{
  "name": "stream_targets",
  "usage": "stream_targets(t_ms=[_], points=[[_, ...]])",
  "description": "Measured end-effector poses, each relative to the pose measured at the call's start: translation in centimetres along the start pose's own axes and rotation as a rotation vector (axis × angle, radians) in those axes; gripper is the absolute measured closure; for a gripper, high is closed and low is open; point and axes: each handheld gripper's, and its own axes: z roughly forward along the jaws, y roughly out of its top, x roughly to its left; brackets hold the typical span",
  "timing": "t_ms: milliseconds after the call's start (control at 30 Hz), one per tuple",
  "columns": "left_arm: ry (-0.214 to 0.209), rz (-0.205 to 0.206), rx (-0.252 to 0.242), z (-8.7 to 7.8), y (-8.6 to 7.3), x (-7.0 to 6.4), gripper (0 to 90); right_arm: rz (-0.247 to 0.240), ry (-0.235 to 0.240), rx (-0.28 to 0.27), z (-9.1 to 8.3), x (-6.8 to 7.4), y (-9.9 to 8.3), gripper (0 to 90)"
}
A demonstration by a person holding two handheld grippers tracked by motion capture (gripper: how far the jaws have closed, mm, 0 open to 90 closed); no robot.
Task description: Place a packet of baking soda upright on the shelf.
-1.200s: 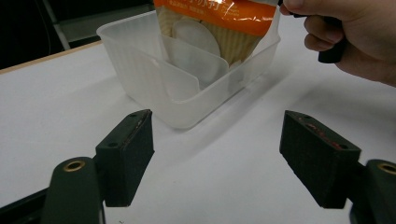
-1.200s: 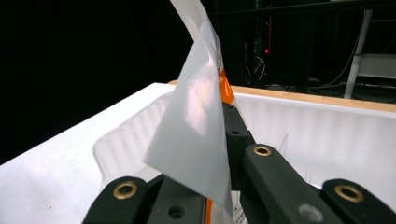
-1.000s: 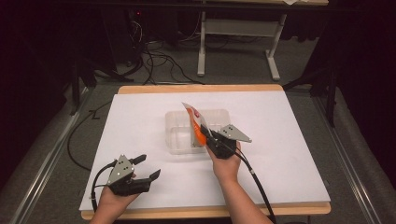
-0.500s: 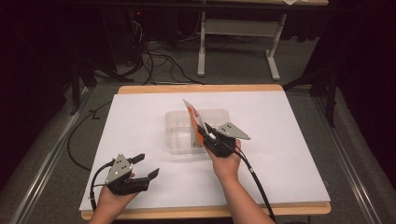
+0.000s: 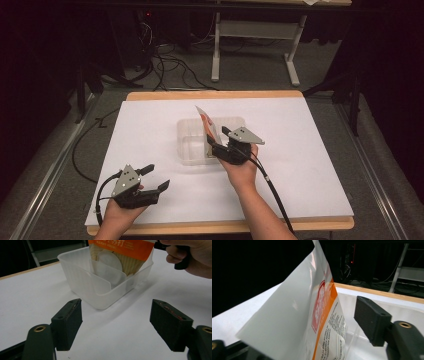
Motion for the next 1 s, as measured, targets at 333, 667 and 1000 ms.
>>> stream_targets(t_ms=[333, 667, 1000], points=[[0.009, -0.001, -0.002, -0.2, 0.0, 0.2, 26.5, -0.038, 0.003, 0.021, -0.6, 0.1, 0.2, 24.0], [0.079, -0.067, -0.014, -1.7, 0.0, 2.4, 26.6, -0.064, 0.014, 0.025, -3.9, -0.7, -0.4, 24.4], [0.097, -0.116, 0.008, -2.0, -0.4, 3.6, 26.6, -0.063, -0.004, 0.020, -9.6, -3.7, -1.6, 26.5]])
